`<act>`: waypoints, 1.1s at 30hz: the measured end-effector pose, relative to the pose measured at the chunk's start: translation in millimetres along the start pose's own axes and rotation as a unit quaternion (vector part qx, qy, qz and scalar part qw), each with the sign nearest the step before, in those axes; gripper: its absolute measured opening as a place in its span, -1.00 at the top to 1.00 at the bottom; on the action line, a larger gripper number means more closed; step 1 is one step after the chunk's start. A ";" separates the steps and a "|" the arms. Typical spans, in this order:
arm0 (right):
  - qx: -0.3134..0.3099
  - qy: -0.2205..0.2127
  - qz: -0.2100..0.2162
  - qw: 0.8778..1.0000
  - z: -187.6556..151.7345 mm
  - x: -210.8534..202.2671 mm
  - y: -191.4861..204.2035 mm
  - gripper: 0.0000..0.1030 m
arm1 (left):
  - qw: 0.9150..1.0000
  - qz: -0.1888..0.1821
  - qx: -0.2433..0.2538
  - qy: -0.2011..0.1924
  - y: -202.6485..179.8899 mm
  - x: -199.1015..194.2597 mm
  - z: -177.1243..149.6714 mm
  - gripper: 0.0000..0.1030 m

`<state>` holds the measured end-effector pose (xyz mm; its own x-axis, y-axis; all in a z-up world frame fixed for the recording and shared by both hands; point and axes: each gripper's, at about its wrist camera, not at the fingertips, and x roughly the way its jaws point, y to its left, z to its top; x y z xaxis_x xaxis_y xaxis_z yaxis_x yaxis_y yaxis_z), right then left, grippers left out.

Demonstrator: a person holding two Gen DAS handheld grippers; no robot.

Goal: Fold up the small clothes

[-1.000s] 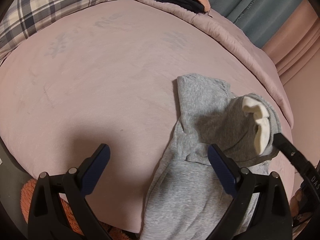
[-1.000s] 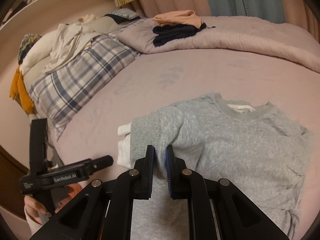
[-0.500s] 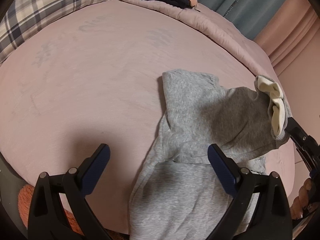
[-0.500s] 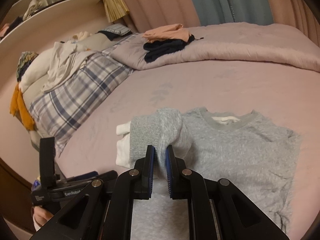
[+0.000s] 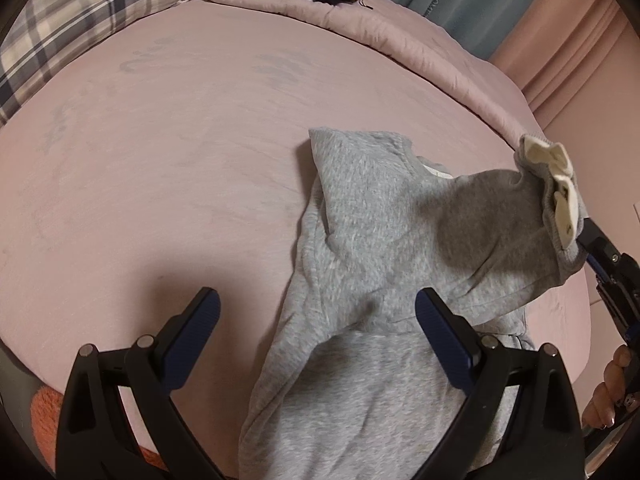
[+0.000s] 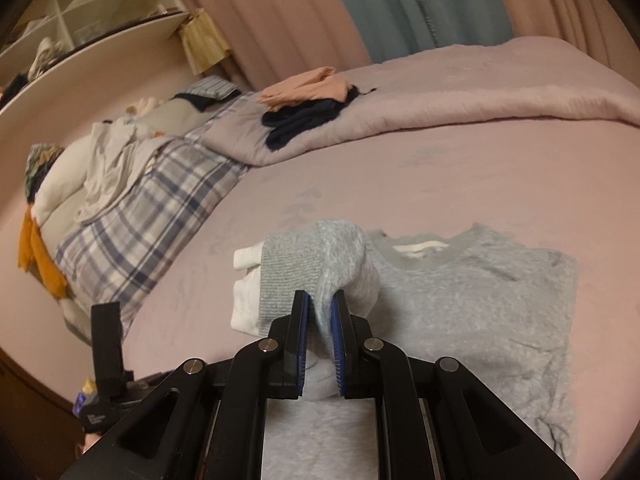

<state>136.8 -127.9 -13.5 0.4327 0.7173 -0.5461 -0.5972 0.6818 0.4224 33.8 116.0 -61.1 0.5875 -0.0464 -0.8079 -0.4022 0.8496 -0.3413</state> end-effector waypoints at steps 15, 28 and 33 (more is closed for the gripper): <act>0.078 0.062 -0.075 0.992 -30.8 28.5 -54.9 0.76 | 0.999 -0.016 0.029 0.032 -13.3 44.5 6.7 -0.45; 0.108 0.092 -0.086 0.986 -46.8 39.2 -77.2 0.76 | 0.998 -0.006 0.026 0.051 -8.1 65.2 -5.0 -0.26; 0.117 0.092 -0.084 0.985 -47.4 37.2 -80.9 0.76 | 0.998 -0.012 0.022 0.054 -4.4 66.4 -5.8 -0.27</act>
<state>169.2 -163.2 -102.2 0.3697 0.5684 -0.7350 -0.3461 0.8184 0.4588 70.5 106.2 -116.0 0.5176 -0.1215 -0.8470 -0.3561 0.8695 -0.3423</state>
